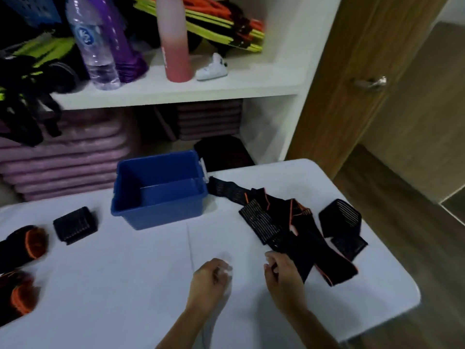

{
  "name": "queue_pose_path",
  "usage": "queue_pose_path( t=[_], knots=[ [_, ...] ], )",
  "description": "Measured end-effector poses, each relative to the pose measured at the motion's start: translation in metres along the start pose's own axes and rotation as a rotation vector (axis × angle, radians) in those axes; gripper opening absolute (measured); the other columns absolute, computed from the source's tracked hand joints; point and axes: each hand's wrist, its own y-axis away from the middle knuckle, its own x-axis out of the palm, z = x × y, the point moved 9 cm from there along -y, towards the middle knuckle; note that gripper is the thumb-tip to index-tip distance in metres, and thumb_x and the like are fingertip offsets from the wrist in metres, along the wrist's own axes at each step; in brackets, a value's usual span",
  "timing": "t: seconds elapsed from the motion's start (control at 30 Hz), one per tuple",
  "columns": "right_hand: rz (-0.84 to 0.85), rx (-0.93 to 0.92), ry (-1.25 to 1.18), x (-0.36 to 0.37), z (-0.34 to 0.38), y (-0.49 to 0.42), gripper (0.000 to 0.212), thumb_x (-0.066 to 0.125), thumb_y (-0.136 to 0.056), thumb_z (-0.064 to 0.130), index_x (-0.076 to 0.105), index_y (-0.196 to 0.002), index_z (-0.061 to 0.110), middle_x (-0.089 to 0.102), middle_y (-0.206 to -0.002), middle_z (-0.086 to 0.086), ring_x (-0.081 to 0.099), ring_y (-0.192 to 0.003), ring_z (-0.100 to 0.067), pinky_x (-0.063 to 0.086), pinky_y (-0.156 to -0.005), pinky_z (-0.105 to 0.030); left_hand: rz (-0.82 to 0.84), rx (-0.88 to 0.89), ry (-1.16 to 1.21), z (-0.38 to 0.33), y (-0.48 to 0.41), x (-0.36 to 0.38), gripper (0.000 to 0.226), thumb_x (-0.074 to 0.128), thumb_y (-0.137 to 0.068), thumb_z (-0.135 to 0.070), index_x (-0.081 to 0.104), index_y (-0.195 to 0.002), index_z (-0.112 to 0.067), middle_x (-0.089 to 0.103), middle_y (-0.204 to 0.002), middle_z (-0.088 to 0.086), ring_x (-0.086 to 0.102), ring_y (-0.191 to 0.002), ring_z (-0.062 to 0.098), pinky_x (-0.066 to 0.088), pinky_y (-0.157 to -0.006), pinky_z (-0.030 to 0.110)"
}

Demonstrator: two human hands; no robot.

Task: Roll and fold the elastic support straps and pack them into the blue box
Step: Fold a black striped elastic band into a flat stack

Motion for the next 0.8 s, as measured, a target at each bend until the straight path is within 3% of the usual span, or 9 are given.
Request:
queue_pose_path(
  t=[0.07, 0.17, 0.23, 0.3, 0.4, 0.53, 0.67, 0.73, 0.8],
  knots=[
    [-0.063, 0.007, 0.018, -0.030, -0.026, -0.007, 0.044, 0.039, -0.082, 0.038, 0.064, -0.109, 0.014, 0.062, -0.102, 0.000, 0.056, -0.094, -0.018, 0.043, -0.080, -0.024, 0.032, 0.050, -0.011, -0.026, -0.007, 0.031, 0.034, 0.055, -0.077, -0.006, 0.060, -0.070, -0.039, 0.069, -0.081, -0.014, 0.058, -0.065, -0.004, 0.044, -0.063, 0.009],
    [-0.098, 0.042, 0.028, -0.059, -0.065, -0.017, 0.031, 0.048, -0.082, 0.027, 0.063, -0.106, 0.014, 0.062, -0.096, 0.000, 0.057, -0.089, -0.021, 0.049, -0.074, -0.031, 0.127, 0.120, -0.054, -0.053, -0.013, 0.080, 0.038, 0.060, -0.077, -0.007, 0.059, -0.072, -0.045, 0.064, -0.087, -0.013, 0.058, -0.071, 0.000, 0.042, -0.064, 0.008],
    [-0.096, 0.025, 0.043, -0.072, -0.083, -0.023, 0.028, 0.049, -0.082, 0.023, 0.063, -0.105, 0.014, 0.060, -0.094, 0.001, 0.057, -0.087, -0.020, 0.050, -0.070, -0.032, 0.208, 0.139, -0.123, -0.063, -0.013, 0.110, 0.027, 0.063, -0.075, -0.013, 0.065, -0.090, -0.036, 0.059, -0.095, -0.007, 0.055, -0.084, 0.005, 0.037, -0.068, 0.006],
    [-0.078, 0.003, 0.036, -0.080, -0.094, -0.028, 0.028, 0.050, -0.082, 0.022, 0.063, -0.106, 0.014, 0.060, -0.094, 0.001, 0.057, -0.086, -0.020, 0.051, -0.070, -0.031, 0.278, 0.117, -0.207, -0.064, -0.013, 0.135, 0.038, 0.066, -0.075, -0.021, 0.062, -0.113, -0.026, 0.050, -0.104, -0.006, 0.048, -0.102, 0.010, 0.036, -0.078, 0.009],
    [-0.060, -0.046, 0.018, -0.085, -0.101, -0.035, 0.028, 0.052, -0.082, 0.019, 0.063, -0.107, 0.013, 0.061, -0.096, 0.000, 0.056, -0.086, -0.018, 0.052, -0.071, -0.030, 0.254, 0.048, -0.308, -0.063, -0.017, 0.152, 0.055, 0.068, -0.075, -0.035, 0.050, -0.126, -0.028, 0.048, -0.112, -0.004, 0.042, -0.113, 0.015, 0.039, -0.090, 0.021],
    [-0.064, -0.080, -0.026, -0.090, -0.106, -0.041, 0.026, 0.056, -0.083, 0.013, 0.062, -0.108, 0.012, 0.056, -0.097, 0.008, 0.055, -0.083, -0.015, 0.048, -0.071, -0.026, 0.186, 0.048, -0.496, -0.073, -0.024, 0.162, 0.062, 0.063, -0.077, -0.048, 0.041, -0.132, -0.030, 0.048, -0.122, -0.003, 0.040, -0.115, 0.018, 0.039, -0.095, 0.029],
    [-0.017, -0.091, -0.054, -0.085, -0.108, -0.049, 0.030, 0.060, -0.086, 0.006, 0.060, -0.115, 0.012, 0.050, -0.102, 0.012, 0.055, -0.090, -0.014, 0.048, -0.078, -0.025, 0.067, 0.115, -0.602, -0.088, -0.029, 0.162, 0.045, 0.059, -0.082, -0.039, 0.050, -0.124, -0.026, 0.051, -0.116, -0.001, 0.045, -0.111, 0.021, 0.041, -0.089, 0.030],
    [0.005, -0.082, -0.064, -0.082, -0.109, -0.053, 0.030, 0.058, -0.087, 0.006, 0.059, -0.117, 0.013, 0.050, -0.104, 0.012, 0.055, -0.092, -0.014, 0.045, -0.078, -0.019, -0.006, 0.212, -0.587, -0.098, -0.033, 0.159, 0.033, 0.061, -0.081, -0.032, 0.058, -0.112, -0.020, 0.053, -0.108, 0.002, 0.050, -0.105, 0.023, 0.044, -0.084, 0.031],
    [0.012, -0.064, -0.084, -0.082, -0.111, -0.056, 0.030, 0.056, -0.088, 0.004, 0.058, -0.117, 0.012, 0.050, -0.104, 0.011, 0.055, -0.092, -0.014, 0.040, -0.077, -0.012, 0.027, 0.291, -0.518, -0.108, -0.040, 0.168, 0.033, 0.062, -0.082, -0.027, 0.058, -0.113, -0.015, 0.053, -0.110, 0.004, 0.051, -0.107, 0.023, 0.046, -0.088, 0.030]
  ],
)
